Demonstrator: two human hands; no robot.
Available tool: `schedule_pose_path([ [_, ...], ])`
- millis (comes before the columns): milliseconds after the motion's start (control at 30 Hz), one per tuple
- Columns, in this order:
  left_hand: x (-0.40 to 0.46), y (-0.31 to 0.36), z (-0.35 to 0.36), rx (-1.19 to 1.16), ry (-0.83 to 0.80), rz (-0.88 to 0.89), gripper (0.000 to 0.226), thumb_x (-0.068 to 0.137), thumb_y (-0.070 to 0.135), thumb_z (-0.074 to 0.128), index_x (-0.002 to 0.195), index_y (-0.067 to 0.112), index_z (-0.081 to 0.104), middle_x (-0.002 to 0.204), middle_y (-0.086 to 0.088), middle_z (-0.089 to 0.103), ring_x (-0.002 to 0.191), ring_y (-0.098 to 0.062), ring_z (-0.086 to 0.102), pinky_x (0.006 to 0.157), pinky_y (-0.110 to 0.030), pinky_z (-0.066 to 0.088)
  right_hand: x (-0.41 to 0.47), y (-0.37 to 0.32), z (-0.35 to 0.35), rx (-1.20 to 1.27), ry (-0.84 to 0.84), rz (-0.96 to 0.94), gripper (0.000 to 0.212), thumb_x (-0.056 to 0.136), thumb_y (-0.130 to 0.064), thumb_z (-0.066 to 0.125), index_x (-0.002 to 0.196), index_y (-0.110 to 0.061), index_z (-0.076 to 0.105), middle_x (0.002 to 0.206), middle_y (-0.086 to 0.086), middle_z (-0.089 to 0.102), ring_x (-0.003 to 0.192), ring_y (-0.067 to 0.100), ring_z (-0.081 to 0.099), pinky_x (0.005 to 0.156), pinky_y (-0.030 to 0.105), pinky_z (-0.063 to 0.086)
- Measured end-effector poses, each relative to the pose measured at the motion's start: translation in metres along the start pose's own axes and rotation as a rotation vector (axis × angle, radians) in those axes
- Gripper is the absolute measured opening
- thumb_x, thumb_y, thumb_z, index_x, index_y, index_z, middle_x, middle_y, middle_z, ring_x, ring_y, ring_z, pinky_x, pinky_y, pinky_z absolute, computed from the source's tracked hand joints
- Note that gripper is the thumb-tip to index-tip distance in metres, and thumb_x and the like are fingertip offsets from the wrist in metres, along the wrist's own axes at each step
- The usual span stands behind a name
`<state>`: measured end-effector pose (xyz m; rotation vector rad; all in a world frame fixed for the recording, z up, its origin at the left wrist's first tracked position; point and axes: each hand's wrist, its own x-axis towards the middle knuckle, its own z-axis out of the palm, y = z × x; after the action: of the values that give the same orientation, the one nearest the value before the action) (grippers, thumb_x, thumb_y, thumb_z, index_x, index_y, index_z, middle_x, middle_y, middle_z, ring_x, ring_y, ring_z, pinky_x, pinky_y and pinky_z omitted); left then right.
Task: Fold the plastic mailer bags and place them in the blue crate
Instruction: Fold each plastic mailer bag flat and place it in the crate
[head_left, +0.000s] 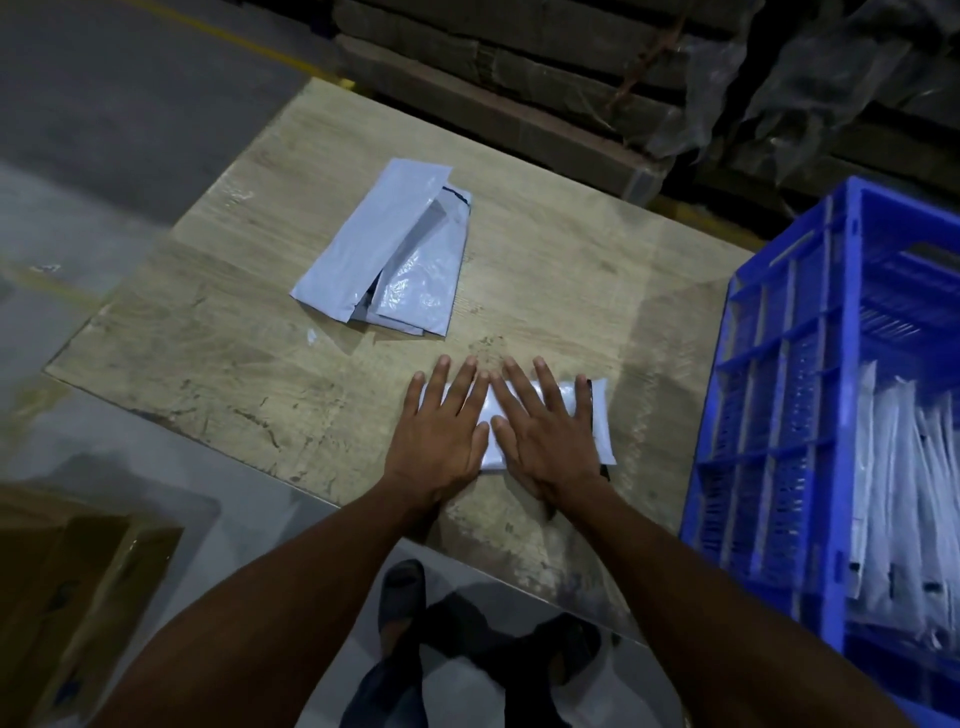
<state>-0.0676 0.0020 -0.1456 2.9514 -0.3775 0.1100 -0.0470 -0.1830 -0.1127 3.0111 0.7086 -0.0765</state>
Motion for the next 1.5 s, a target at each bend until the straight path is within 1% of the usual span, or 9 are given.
schedule_pose_path([
  [233, -0.001, 0.001, 0.001, 0.019, -0.033, -0.009, 0.064, 0.102, 0.042, 0.035, 0.159, 0.013, 0.039, 0.168, -0.01, 0.029, 0.157, -0.039, 0.019, 0.121, -0.061, 0.024, 0.0, 0.001, 0.002, 0.022, -0.054, -0.013, 0.06, 0.106, -0.049, 0.018, 0.161, -0.025, 0.02, 0.169, -0.002, 0.01, 0.155, 0.026, 0.009, 0.116, 0.066, 0.011],
  [467, -0.002, 0.0, 0.003, 0.048, -0.06, -0.014, 0.064, 0.104, 0.046, 0.033, 0.159, 0.013, 0.038, 0.169, -0.01, 0.026, 0.157, -0.04, 0.016, 0.122, -0.06, 0.021, 0.001, 0.005, 0.007, 0.038, -0.084, -0.026, 0.061, 0.106, -0.053, 0.016, 0.16, -0.026, 0.022, 0.169, -0.002, 0.011, 0.155, 0.026, 0.009, 0.116, 0.065, 0.013],
  [567, -0.001, 0.001, 0.001, 0.034, -0.081, -0.025, 0.067, 0.103, 0.046, 0.03, 0.16, 0.014, 0.035, 0.171, -0.009, 0.022, 0.158, -0.039, 0.011, 0.124, -0.059, 0.018, -0.003, 0.015, 0.009, 0.083, -0.059, -0.006, 0.064, 0.106, -0.056, 0.016, 0.159, -0.023, 0.026, 0.168, 0.001, 0.015, 0.155, 0.029, 0.013, 0.118, 0.061, 0.018],
  [767, -0.001, 0.002, -0.002, 0.032, -0.111, -0.03, 0.068, 0.102, 0.047, 0.026, 0.161, 0.014, 0.033, 0.171, -0.008, 0.02, 0.158, -0.04, 0.01, 0.124, -0.06, 0.017, -0.011, 0.026, 0.011, 0.115, -0.058, 0.076, 0.067, 0.103, -0.062, 0.017, 0.159, -0.027, 0.026, 0.169, 0.001, 0.014, 0.155, 0.032, 0.009, 0.123, 0.052, 0.013],
  [900, 0.001, 0.0, -0.008, 0.069, -0.152, -0.01, 0.07, 0.101, 0.049, 0.02, 0.161, 0.015, 0.034, 0.171, -0.008, 0.02, 0.157, -0.041, 0.013, 0.124, -0.062, 0.015, -0.007, 0.025, -0.001, 0.209, -0.114, 0.099, 0.068, 0.1, -0.061, 0.008, 0.16, -0.032, 0.022, 0.169, -0.005, 0.009, 0.156, 0.026, 0.004, 0.124, 0.049, 0.008],
  [1000, 0.004, 0.0, -0.018, 0.139, -0.211, -0.015, 0.075, 0.099, 0.051, 0.006, 0.163, 0.017, 0.025, 0.172, -0.008, 0.016, 0.159, -0.037, 0.008, 0.123, -0.066, 0.0, -0.01, 0.03, -0.012, 0.282, -0.137, 0.125, 0.064, 0.101, -0.05, 0.011, 0.158, -0.027, 0.031, 0.167, -0.004, 0.02, 0.154, 0.024, 0.013, 0.121, 0.049, 0.021],
  [1067, 0.01, 0.014, -0.022, 0.171, -0.21, -0.027, 0.077, 0.099, 0.047, 0.003, 0.161, 0.009, 0.026, 0.17, -0.013, 0.021, 0.159, -0.034, 0.008, 0.123, -0.066, -0.005, -0.022, 0.029, -0.009, 0.226, -0.095, 0.103, 0.06, 0.103, -0.044, 0.018, 0.156, -0.021, 0.036, 0.165, 0.002, 0.027, 0.152, 0.03, 0.021, 0.117, 0.052, 0.03],
  [1233, 0.017, 0.05, -0.004, 0.059, -0.152, 0.004, 0.066, 0.104, 0.039, 0.018, 0.156, 0.006, 0.042, 0.164, -0.015, 0.036, 0.155, -0.03, 0.028, 0.126, -0.053, 0.019, -0.031, 0.02, 0.007, 0.169, 0.008, 0.148, 0.053, 0.106, -0.041, 0.026, 0.153, -0.022, 0.04, 0.164, 0.002, 0.029, 0.153, 0.031, 0.02, 0.117, 0.057, 0.026],
  [1500, 0.015, 0.046, 0.002, -0.035, -0.067, 0.03, 0.061, 0.105, 0.041, 0.032, 0.159, 0.015, 0.039, 0.167, -0.012, 0.032, 0.155, -0.032, 0.028, 0.125, -0.053, 0.023, -0.031, 0.021, 0.017, 0.205, 0.078, 0.164, 0.05, 0.105, -0.04, 0.034, 0.153, -0.027, 0.043, 0.164, 0.003, 0.029, 0.153, 0.032, 0.018, 0.118, 0.06, 0.021],
])
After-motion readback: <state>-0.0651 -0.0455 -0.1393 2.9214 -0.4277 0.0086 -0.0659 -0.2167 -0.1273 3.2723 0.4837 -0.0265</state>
